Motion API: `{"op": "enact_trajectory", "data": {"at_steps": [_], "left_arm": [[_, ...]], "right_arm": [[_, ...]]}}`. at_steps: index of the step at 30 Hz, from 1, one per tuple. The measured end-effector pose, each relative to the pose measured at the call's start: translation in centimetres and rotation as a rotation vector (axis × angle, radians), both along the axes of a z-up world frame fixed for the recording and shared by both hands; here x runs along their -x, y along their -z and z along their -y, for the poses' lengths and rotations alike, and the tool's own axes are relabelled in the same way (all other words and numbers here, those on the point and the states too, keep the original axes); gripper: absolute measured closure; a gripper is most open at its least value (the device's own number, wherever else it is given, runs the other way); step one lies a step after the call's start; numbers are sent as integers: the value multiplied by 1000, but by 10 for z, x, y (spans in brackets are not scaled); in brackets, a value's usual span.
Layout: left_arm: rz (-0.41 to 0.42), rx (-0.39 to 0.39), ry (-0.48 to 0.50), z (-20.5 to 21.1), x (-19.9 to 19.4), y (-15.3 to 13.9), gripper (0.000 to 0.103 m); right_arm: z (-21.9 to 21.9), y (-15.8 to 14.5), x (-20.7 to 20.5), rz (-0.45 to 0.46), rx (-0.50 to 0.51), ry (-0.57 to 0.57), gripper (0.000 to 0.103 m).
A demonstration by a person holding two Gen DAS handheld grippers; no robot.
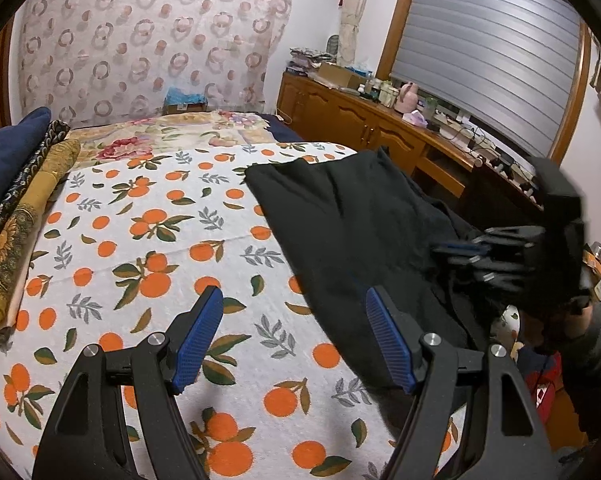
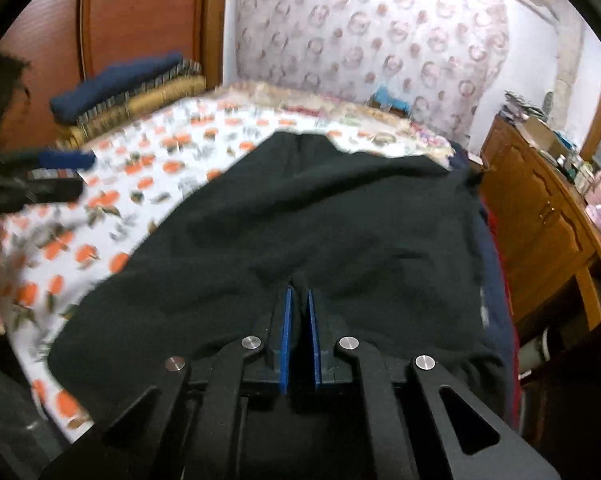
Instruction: Fold small clothes
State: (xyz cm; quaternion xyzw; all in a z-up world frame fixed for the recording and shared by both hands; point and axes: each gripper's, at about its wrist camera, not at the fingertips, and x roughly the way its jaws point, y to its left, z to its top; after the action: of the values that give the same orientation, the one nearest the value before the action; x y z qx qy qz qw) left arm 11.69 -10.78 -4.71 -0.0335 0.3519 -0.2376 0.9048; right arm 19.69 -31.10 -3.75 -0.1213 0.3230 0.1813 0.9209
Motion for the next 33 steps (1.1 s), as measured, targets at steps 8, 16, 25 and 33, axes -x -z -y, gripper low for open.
{"op": "enact_trajectory", "data": {"at_steps": [8,16,25,33], "left_arm": [[-36,-8,42,19,-1,8,28],[-48,-36,95,43,5,12,28],[-54,-58,114,53,9,15,28],[-60,-69,115,54,12,17,28]], "right_arm": [[61,-26,67,79,-64,76,96],[73,-19,102,15,-14,109,96],[86,-23,109,-25,-83,181,70],[86,10,88,-80,-119,200,60]]}}
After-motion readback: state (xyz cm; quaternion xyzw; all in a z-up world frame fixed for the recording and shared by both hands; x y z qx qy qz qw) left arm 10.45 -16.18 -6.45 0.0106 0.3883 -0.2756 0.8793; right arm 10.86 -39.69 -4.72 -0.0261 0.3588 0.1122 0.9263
